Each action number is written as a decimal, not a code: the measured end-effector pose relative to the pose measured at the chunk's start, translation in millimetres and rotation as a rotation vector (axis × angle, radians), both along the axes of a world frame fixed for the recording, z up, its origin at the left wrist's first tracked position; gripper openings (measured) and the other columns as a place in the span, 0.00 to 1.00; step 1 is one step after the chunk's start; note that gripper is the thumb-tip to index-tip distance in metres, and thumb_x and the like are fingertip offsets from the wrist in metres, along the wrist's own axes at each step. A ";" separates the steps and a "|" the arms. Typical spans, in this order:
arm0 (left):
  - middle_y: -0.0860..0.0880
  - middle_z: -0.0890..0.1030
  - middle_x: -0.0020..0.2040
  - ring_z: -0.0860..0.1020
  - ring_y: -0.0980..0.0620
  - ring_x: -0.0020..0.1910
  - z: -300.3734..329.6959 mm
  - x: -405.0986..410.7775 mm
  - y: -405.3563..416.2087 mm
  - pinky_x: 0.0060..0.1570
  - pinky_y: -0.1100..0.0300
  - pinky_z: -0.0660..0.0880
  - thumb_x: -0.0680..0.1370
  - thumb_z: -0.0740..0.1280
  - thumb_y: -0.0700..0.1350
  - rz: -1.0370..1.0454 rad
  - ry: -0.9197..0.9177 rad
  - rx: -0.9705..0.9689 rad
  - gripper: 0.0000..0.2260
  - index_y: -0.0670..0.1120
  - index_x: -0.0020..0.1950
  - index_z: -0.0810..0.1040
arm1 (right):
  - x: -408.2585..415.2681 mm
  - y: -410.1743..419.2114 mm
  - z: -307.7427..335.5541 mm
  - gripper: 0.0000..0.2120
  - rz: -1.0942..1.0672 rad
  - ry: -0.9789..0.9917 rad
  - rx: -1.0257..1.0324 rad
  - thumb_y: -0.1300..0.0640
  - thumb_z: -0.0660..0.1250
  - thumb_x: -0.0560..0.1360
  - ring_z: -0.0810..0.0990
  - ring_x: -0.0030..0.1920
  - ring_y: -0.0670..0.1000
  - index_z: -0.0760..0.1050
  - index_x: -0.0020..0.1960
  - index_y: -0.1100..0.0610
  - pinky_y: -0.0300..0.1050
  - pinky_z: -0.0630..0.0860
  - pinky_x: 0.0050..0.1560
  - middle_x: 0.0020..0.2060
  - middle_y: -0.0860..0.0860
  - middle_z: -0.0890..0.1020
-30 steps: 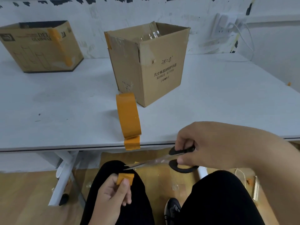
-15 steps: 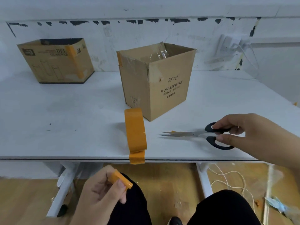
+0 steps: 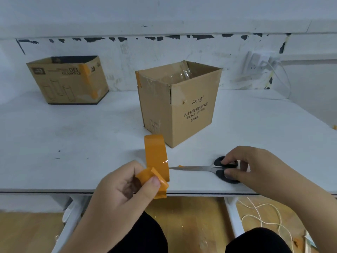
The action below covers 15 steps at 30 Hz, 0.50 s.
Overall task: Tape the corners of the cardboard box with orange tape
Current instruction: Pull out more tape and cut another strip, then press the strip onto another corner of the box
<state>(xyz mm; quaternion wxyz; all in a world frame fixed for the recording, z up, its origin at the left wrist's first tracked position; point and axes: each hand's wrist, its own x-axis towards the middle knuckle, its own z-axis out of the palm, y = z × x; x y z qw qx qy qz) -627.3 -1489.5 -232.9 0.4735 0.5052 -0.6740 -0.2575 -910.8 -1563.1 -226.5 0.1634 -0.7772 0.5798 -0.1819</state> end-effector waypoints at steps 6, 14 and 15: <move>0.52 0.76 0.30 0.75 0.54 0.31 23.0 -3.0 -12.7 0.29 0.62 0.74 0.69 0.63 0.64 -0.022 -0.091 -0.025 0.14 0.55 0.40 0.77 | 29.1 18.5 29.7 0.08 0.134 -0.223 -0.086 0.37 0.66 0.70 0.75 0.42 0.38 0.76 0.47 0.37 0.25 0.68 0.43 0.45 0.35 0.80; 0.50 0.71 0.26 0.69 0.54 0.26 44.4 -7.7 -10.4 0.25 0.66 0.64 0.66 0.65 0.59 -0.058 -0.249 -0.094 0.12 0.51 0.37 0.74 | 92.6 44.5 63.1 0.17 0.324 -0.377 -0.061 0.32 0.65 0.66 0.76 0.35 0.40 0.78 0.47 0.42 0.31 0.72 0.36 0.41 0.35 0.80; 0.49 0.71 0.27 0.69 0.52 0.27 46.4 -7.4 -11.1 0.25 0.63 0.64 0.66 0.65 0.58 -0.063 -0.262 -0.098 0.12 0.50 0.36 0.74 | 95.1 43.0 65.0 0.14 0.312 -0.383 -0.062 0.36 0.66 0.68 0.75 0.31 0.40 0.79 0.45 0.45 0.32 0.71 0.32 0.38 0.36 0.80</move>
